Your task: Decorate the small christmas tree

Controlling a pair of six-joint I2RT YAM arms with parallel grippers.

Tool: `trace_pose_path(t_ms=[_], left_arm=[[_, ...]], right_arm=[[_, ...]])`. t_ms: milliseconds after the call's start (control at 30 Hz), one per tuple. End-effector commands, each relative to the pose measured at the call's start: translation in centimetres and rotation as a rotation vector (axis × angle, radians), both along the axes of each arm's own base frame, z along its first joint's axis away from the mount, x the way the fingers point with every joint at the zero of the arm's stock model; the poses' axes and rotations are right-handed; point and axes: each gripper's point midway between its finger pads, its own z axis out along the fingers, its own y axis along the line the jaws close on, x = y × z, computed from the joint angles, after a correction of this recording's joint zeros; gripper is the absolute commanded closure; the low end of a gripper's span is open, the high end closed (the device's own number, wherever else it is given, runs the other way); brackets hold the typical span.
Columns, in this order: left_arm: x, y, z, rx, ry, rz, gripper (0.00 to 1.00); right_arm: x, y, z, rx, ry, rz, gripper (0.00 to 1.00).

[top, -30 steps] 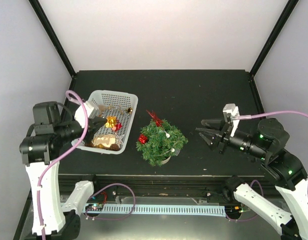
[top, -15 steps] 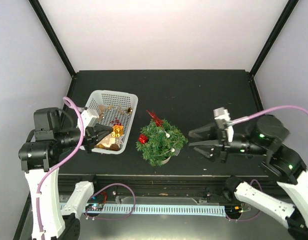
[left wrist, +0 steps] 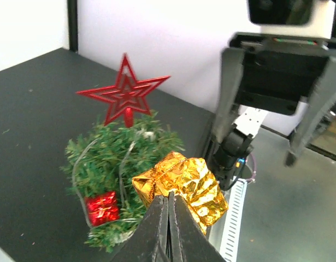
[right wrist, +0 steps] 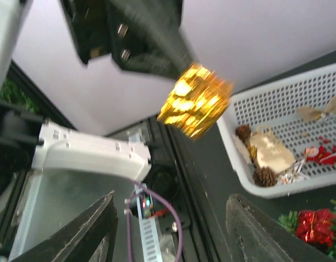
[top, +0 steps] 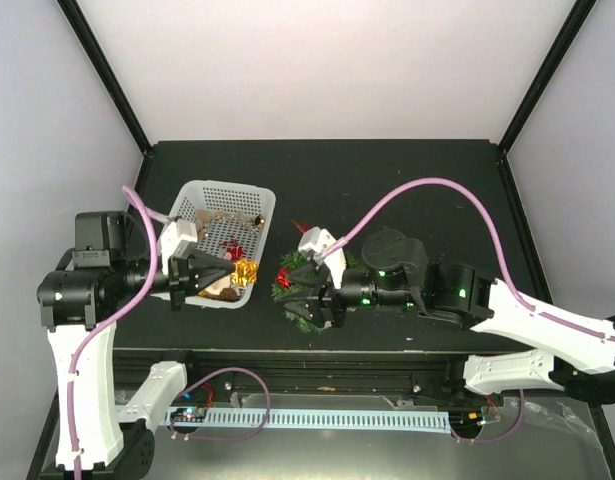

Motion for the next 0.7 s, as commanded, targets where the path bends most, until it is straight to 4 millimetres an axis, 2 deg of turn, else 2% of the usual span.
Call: trace_pose_path(t_ms=[0, 133, 267, 400, 667], left_arm=[[-4.0, -1.0, 1.2, -0.091, -0.047, -0.123, 0.99], [-5.6, -1.2, 1.3, -0.108, -0.078, -0.133, 0.98], [-6.9, -1.3, 1.5, -0.113, -0.105, -0.133, 0.98], [-7.1, -1.3, 1.3, -0.125, -0.106, -0.134, 0.98], [-7.0, -1.3, 1.5, -0.152, -0.1, -0.138, 0.98]], right_arm=[[1.7, -0.1, 3.7, 0.194, -0.012, -0.117, 0.44], [2.1, 0.0, 4.1, 0.282, 0.014, -0.15, 0.45], [1.2, 1.3, 4.2, 0.305, 0.061, -0.081, 0.47], [0.0, 1.9, 4.4, 0.351, 0.099, -0.008, 0.5], [-1.4, 1.8, 3.0, 0.381, 0.158, 0.061, 0.54]])
